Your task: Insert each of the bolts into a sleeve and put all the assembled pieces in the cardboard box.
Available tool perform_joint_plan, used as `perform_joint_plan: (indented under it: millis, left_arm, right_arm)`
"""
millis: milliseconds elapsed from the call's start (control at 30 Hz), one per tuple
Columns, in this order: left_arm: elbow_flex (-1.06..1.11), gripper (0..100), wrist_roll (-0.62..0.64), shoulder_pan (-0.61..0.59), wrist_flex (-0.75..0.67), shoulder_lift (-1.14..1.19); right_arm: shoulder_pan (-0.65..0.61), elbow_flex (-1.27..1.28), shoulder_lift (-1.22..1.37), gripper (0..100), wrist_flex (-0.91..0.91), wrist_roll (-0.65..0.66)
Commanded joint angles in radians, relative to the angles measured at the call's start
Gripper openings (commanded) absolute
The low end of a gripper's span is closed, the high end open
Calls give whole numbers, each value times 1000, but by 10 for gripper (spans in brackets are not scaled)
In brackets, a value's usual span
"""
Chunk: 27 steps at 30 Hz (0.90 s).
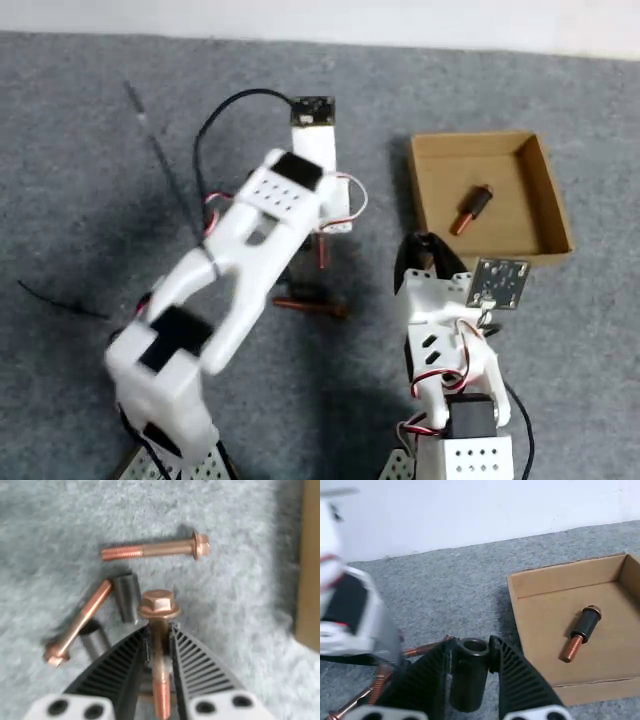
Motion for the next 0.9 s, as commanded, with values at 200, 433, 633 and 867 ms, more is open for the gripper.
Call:
perform_joint_plan:
  millis: [200,433,633,867]
  left_arm:
    - [573,4,-34,-38,-293,-662]
    - [1009,4,-124,-38,-632,-1121]
    - [1293,5,-196,-42,-885,-1423]
    - [1494,5,-193,-36,-1085,-1664]
  right_arm:
    - [-28,-4,-18,4,-35,14]
    - [-31,-4,-18,4,-35,14]
    - [-70,27,-19,4,-35,52]
    - [-183,35,-19,5,-36,158]
